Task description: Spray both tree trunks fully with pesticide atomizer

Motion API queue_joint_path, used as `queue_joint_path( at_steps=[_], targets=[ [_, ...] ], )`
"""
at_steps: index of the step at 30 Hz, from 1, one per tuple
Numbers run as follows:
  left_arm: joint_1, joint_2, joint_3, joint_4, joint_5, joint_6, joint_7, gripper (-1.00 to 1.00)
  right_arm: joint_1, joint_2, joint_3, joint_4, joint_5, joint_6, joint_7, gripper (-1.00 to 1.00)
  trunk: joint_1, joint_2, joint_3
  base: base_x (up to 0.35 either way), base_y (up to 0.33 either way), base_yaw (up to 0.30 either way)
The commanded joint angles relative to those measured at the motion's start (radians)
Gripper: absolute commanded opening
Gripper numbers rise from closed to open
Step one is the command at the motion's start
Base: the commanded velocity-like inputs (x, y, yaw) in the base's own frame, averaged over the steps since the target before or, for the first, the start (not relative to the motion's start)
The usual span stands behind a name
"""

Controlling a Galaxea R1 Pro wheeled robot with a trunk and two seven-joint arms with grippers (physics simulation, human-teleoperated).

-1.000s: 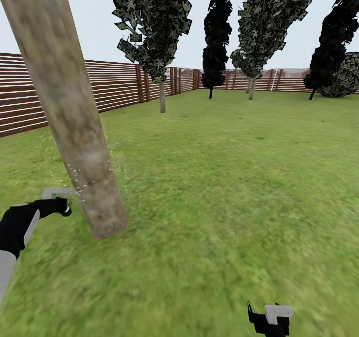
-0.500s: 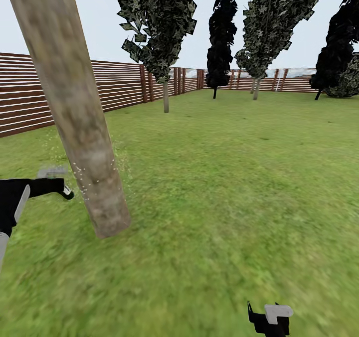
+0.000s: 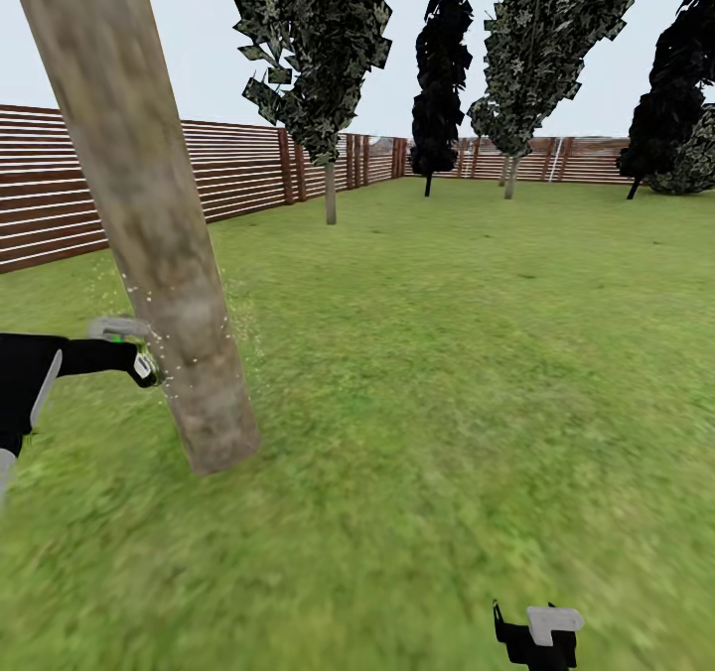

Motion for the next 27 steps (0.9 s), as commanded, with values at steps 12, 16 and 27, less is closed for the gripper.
queue_joint_path(
  at_steps=[12, 16, 27],
  targets=[
    [0.002, 0.023, 0.007, 0.006, 0.006, 0.016, 0.009, -1.00, 0.000, 0.000, 0.000, 0.000, 0.000, 0.000, 0.001, 1.00, 0.000, 0.000, 0.000, 0.097, -0.143, 0.000],
    [0.002, 0.024, 0.007, 0.006, 0.005, 0.016, 0.009, -1.00, 0.000, 0.000, 0.000, 0.000, 0.000, 0.000, 0.001, 1.00, 0.000, 0.000, 0.000, 0.000, -0.274, 0.000],
    [0.050, 0.068, 0.009, 0.099, 0.006, 0.003, 0.039, -1.00, 0.000, 0.000, 0.000, 0.000, 0.000, 0.000, 0.001, 1.00, 0.000, 0.000, 0.000, 0.000, -0.274, 0.075]
  ],
)
